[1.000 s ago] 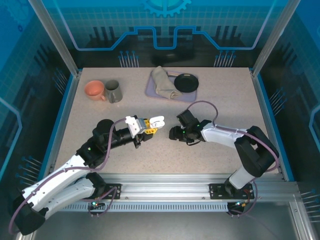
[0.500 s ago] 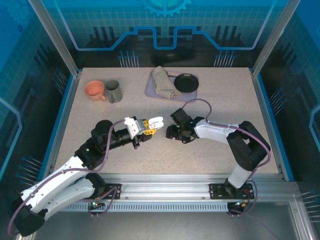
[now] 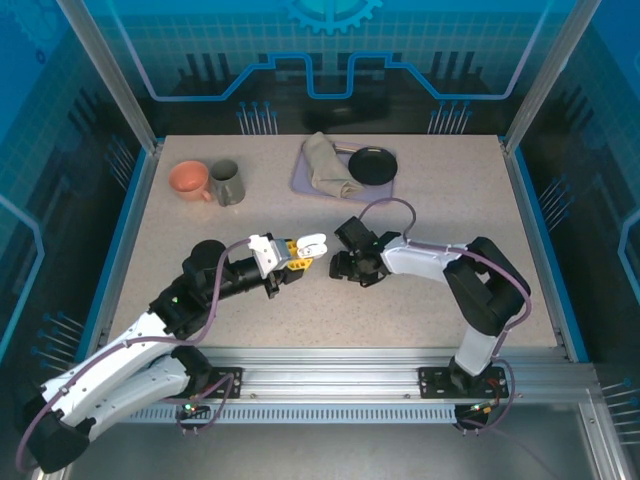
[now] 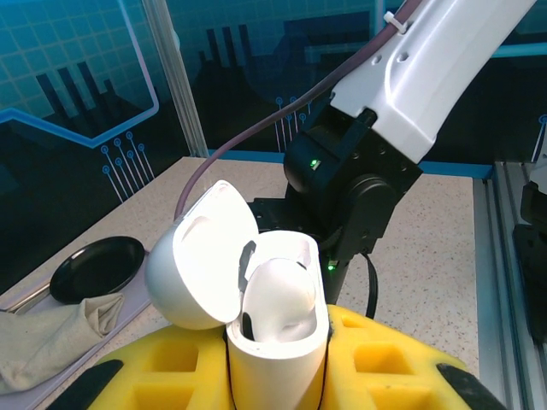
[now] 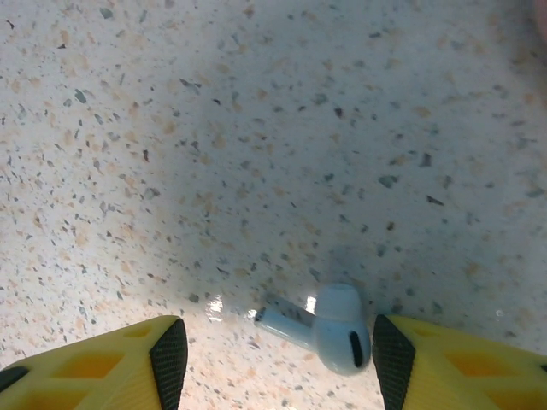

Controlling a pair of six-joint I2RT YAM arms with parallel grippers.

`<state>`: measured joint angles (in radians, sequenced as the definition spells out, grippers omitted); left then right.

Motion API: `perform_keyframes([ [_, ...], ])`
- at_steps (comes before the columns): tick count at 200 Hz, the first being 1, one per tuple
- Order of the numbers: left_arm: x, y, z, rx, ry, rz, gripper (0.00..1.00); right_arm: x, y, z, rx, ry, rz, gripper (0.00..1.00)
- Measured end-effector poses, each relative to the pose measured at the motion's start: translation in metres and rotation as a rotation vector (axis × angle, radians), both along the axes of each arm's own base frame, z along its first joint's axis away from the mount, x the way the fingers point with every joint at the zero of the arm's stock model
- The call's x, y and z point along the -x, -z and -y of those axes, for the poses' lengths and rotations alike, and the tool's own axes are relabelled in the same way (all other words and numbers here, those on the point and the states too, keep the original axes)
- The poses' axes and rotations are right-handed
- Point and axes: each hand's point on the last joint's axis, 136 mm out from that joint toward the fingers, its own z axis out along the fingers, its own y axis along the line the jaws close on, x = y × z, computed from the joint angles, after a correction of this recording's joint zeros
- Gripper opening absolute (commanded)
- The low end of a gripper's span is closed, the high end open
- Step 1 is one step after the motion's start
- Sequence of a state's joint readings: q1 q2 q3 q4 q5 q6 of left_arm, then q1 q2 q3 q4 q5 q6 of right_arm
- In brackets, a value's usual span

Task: Insert the wireless bluetooth earbuds into the charging case

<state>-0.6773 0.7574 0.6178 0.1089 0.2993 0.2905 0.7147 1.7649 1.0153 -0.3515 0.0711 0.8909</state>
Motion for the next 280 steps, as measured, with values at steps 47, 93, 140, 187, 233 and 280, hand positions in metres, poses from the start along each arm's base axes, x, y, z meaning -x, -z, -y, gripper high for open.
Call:
perform_keyframes([
  [47,0.001,-0.004,-0.002,0.007,-0.006,0.011,0.0,-0.019,-0.009,-0.019,-0.018,-0.038,0.036,0.61],
  [93,0.002,-0.004,-0.003,0.006,-0.009,0.01,0.0,-0.027,-0.004,-0.042,-0.032,-0.112,0.033,0.61],
  [140,0.002,-0.003,-0.005,0.002,-0.016,0.006,0.0,-0.032,-0.005,-0.057,-0.052,-0.193,0.041,0.6],
  [187,0.002,-0.003,-0.005,0.002,-0.016,0.006,0.0,-0.036,-0.003,-0.06,-0.036,-0.239,0.061,0.6],
  [233,0.002,-0.003,-0.005,0.001,-0.016,0.006,0.0,-0.037,-0.009,-0.043,0.037,-0.178,0.065,0.57],
  [280,0.002,0.0,-0.005,-0.003,-0.016,0.001,0.0,-0.032,-0.008,-0.041,0.041,-0.117,0.039,0.47],
])
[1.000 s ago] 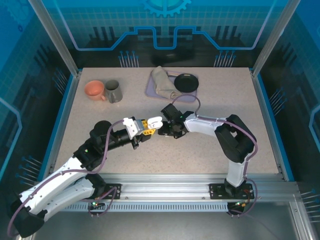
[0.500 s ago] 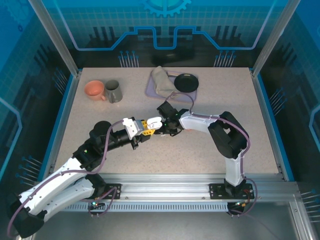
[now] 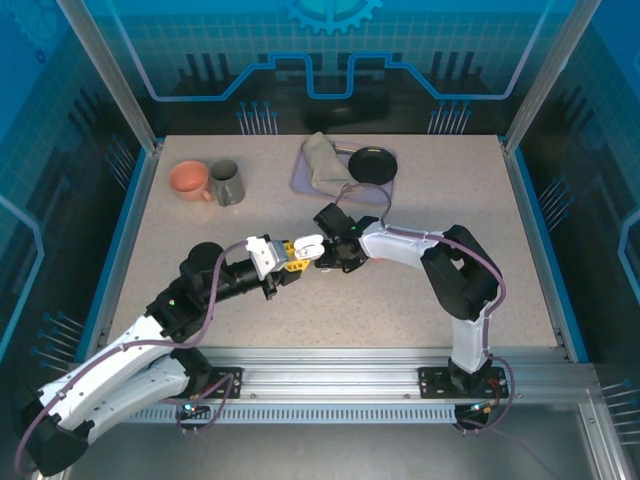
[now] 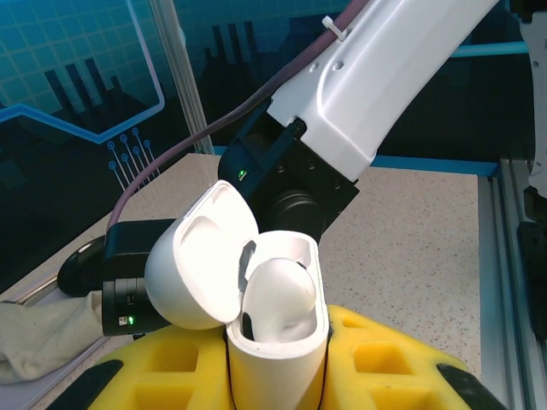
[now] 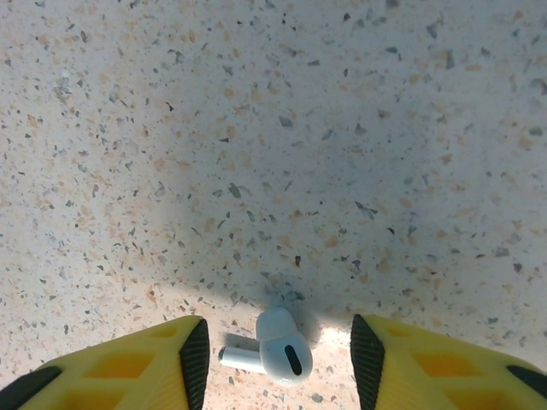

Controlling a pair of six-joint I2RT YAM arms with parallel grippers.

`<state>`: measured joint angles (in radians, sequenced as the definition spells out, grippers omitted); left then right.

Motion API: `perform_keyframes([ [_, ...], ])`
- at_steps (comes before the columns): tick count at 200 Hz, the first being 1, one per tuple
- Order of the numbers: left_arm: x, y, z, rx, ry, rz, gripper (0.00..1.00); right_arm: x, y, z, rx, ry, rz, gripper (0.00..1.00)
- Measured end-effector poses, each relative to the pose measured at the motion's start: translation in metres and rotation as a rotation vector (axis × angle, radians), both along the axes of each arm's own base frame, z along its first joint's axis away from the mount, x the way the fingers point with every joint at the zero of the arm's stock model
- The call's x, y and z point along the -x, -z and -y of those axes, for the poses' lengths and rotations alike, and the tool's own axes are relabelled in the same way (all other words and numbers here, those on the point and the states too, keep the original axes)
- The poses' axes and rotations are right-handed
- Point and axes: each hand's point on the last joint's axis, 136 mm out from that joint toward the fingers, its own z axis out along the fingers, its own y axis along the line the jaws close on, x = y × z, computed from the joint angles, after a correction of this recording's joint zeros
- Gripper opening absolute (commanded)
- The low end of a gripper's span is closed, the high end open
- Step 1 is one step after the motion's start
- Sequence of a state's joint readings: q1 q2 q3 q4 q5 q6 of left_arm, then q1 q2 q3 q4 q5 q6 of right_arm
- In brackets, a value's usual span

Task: Insert the wireless bluetooth earbuds into the charging case

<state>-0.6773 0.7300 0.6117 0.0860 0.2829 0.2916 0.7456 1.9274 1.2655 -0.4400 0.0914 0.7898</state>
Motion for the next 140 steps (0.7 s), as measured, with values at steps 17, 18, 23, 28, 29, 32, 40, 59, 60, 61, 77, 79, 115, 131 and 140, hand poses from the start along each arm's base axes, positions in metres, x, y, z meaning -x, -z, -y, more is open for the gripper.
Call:
perform_keyframes([
  [17,0.0,0.0,0.0,-0.001,-0.002,0.003,0.0,0.002,0.003,0.0,0.005,0.015,-0.011,0.43],
  [18,0.0,0.0,0.0,-0.001,-0.002,0.003,0.0,0.002,0.003,0.001,0.006,0.016,-0.012,0.43],
  [23,0.0,0.0,0.0,-0.002,-0.002,0.003,0.0,0.002,0.004,0.001,0.009,0.019,-0.015,0.43],
  [28,0.0,0.0,0.0,-0.002,-0.002,0.003,0.0,0.002,0.006,0.001,0.012,0.02,-0.017,0.43],
  [29,0.0,0.0,0.0,-0.002,-0.002,0.003,0.0,0.002,0.006,0.001,0.012,0.02,-0.018,0.43],
  [32,0.0,0.0,0.0,-0.002,-0.002,0.003,0.0,0.002,0.007,0.001,0.013,0.022,-0.019,0.42],
  [40,0.0,0.0,0.0,-0.002,-0.002,0.003,0.0,0.003,0.009,0.001,0.018,0.021,-0.024,0.42],
  [59,0.0,0.0,0.0,-0.002,-0.002,0.003,0.0,0.003,0.011,0.001,0.024,0.024,-0.027,0.37],
  [60,0.0,0.0,0.0,-0.002,-0.002,0.003,0.0,0.003,0.011,0.001,0.024,0.023,-0.027,0.37],
  [61,0.0,0.0,0.0,-0.002,-0.002,0.003,0.0,0.003,0.011,0.001,0.024,0.022,-0.026,0.37],
  [77,0.0,0.0,0.0,-0.002,-0.002,0.003,0.0,0.001,0.012,-0.001,0.024,0.023,-0.028,0.36],
  [79,0.0,0.0,0.0,-0.002,-0.002,0.003,0.0,0.001,0.012,-0.001,0.026,0.023,-0.029,0.36],
  [115,0.0,0.0,0.0,-0.002,-0.002,0.003,0.0,0.002,0.013,0.0,0.035,0.023,-0.033,0.32],
  [131,0.0,0.0,0.0,-0.002,-0.002,0.004,0.0,0.002,0.012,0.0,0.036,0.022,-0.033,0.32],
  [140,0.0,0.0,0.0,-0.003,-0.002,0.004,0.0,0.002,0.013,0.0,0.037,0.02,-0.033,0.32],
])
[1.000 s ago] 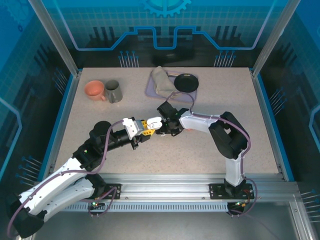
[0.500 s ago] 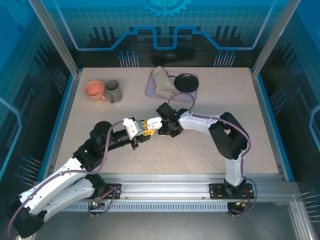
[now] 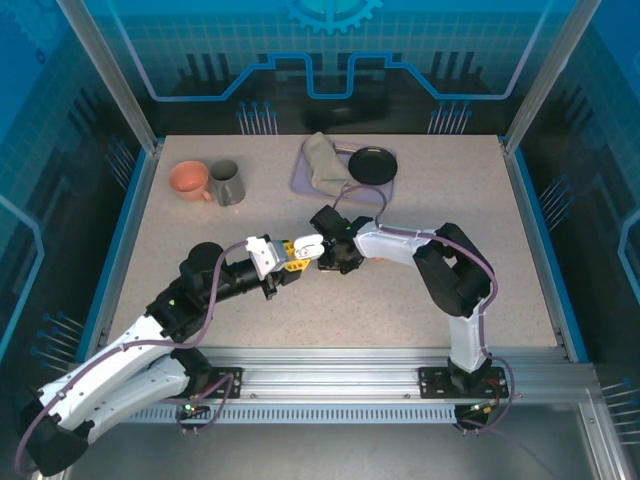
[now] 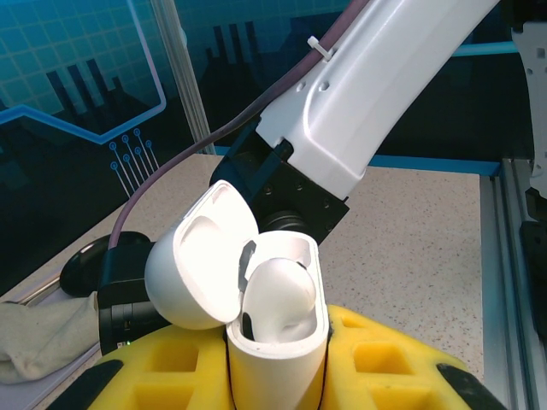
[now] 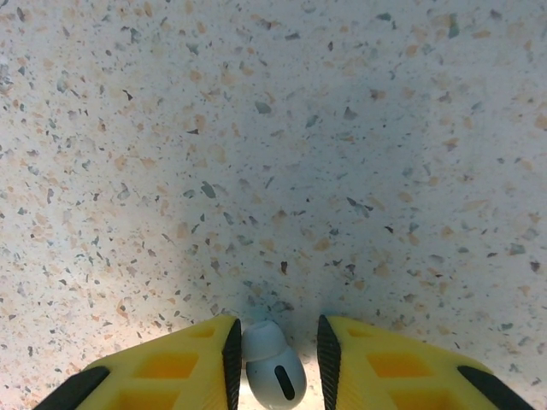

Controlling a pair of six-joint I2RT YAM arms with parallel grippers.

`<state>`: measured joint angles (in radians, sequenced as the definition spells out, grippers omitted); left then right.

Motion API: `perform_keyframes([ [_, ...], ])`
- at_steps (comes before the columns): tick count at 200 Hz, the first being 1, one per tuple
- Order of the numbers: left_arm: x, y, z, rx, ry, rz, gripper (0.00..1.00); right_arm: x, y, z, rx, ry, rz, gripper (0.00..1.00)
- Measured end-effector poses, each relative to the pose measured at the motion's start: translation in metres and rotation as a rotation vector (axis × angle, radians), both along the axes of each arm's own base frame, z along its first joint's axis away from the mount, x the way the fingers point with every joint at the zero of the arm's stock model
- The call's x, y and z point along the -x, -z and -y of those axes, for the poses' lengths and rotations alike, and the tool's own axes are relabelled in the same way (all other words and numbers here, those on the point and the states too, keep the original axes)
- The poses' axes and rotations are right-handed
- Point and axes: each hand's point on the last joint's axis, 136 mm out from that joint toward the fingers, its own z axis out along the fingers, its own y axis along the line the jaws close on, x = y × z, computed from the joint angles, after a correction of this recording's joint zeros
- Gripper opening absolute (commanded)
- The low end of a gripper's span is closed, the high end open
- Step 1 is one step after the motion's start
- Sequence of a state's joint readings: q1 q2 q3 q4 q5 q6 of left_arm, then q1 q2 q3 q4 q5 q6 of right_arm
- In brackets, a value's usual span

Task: Insert the wireless bluetooth earbuds into the charging case

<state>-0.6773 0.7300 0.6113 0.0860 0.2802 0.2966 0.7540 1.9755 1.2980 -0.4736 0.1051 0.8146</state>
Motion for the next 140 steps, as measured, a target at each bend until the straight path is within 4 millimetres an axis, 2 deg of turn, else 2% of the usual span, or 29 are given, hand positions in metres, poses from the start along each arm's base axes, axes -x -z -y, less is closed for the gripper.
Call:
perform_keyframes([
  [75,-0.0001,-0.0001,0.0,0.0,0.0,0.001,0.0,0.0007,0.0008,0.0015,0.011,-0.009,0.0,0.28],
  [101,-0.0001,0.0,0.0,-0.001,0.0,0.001,0.0,0.0006,0.0008,0.0014,0.012,-0.01,0.002,0.32],
  [140,-0.0001,-0.0001,0.0,-0.001,0.0,0.002,0.0,0.0017,0.0005,0.0,0.02,-0.014,0.012,0.32],
])
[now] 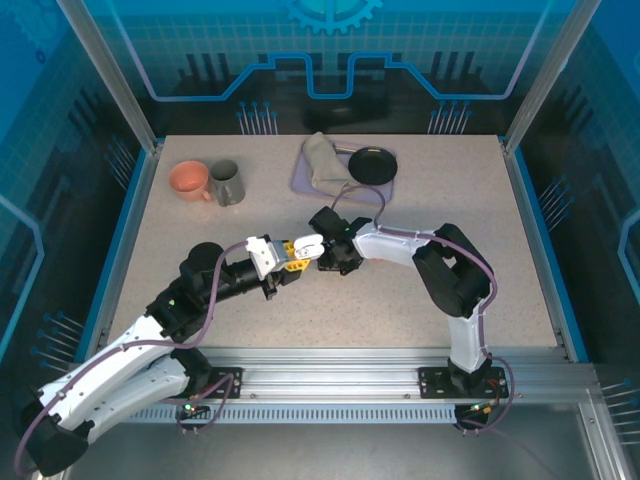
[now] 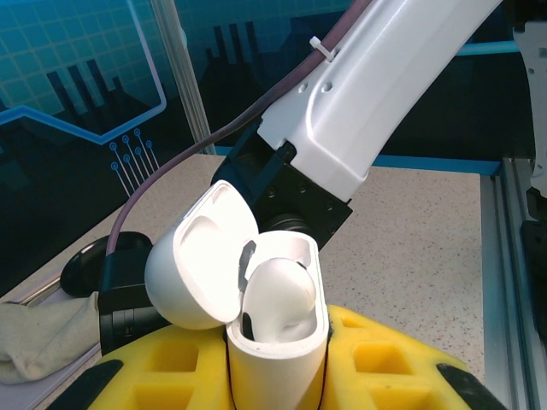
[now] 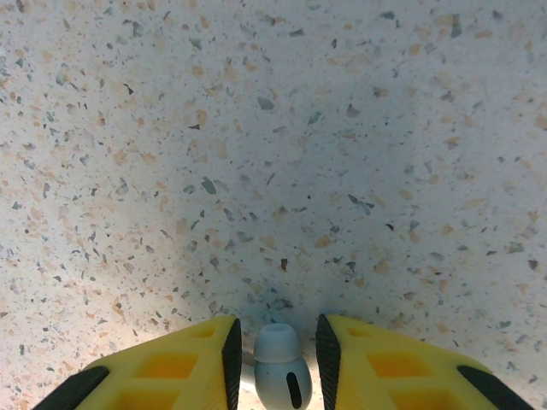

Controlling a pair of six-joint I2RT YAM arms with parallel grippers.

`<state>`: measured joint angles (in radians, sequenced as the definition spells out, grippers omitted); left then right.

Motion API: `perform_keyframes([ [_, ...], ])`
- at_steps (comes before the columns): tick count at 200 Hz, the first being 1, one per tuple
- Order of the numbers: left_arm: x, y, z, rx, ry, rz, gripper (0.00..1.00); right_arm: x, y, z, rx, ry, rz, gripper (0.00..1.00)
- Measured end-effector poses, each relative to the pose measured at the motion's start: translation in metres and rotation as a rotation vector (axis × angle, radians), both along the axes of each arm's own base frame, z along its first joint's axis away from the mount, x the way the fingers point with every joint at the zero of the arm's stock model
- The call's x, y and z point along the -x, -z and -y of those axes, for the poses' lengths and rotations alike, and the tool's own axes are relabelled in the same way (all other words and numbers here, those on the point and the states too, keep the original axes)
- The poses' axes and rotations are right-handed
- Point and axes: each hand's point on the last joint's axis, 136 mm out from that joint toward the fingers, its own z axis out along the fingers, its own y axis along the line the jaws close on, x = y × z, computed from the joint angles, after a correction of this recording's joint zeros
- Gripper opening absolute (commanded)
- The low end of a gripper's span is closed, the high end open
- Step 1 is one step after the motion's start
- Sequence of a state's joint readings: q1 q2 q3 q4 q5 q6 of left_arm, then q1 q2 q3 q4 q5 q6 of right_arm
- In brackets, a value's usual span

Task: Insert the wireless bluetooth earbuds into the charging case

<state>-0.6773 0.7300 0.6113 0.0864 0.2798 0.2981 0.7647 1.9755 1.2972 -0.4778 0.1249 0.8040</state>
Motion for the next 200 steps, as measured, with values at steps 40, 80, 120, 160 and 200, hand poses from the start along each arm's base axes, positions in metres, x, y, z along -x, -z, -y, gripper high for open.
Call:
perform_keyframes([
  [40,0.0,0.001,0.0,-0.001,0.0,-0.001,0.0,0.0,0.0,0.001,0.009,0.001,0.01,0.3],
  [80,-0.001,0.003,0.0,-0.005,-0.004,-0.005,0.0,0.0,0.0,0.002,0.019,0.004,0.02,0.28],
  [120,-0.001,0.003,0.0,-0.005,-0.004,-0.005,0.0,0.005,0.0,0.004,0.023,0.001,0.018,0.22],
  [160,-0.001,0.003,-0.001,-0.005,-0.007,-0.005,0.0,0.013,0.0,0.006,0.023,-0.009,0.009,0.21],
  [200,-0.001,0.003,-0.001,-0.005,-0.007,-0.005,0.0,0.018,0.0,0.012,0.032,-0.016,0.003,0.3],
])
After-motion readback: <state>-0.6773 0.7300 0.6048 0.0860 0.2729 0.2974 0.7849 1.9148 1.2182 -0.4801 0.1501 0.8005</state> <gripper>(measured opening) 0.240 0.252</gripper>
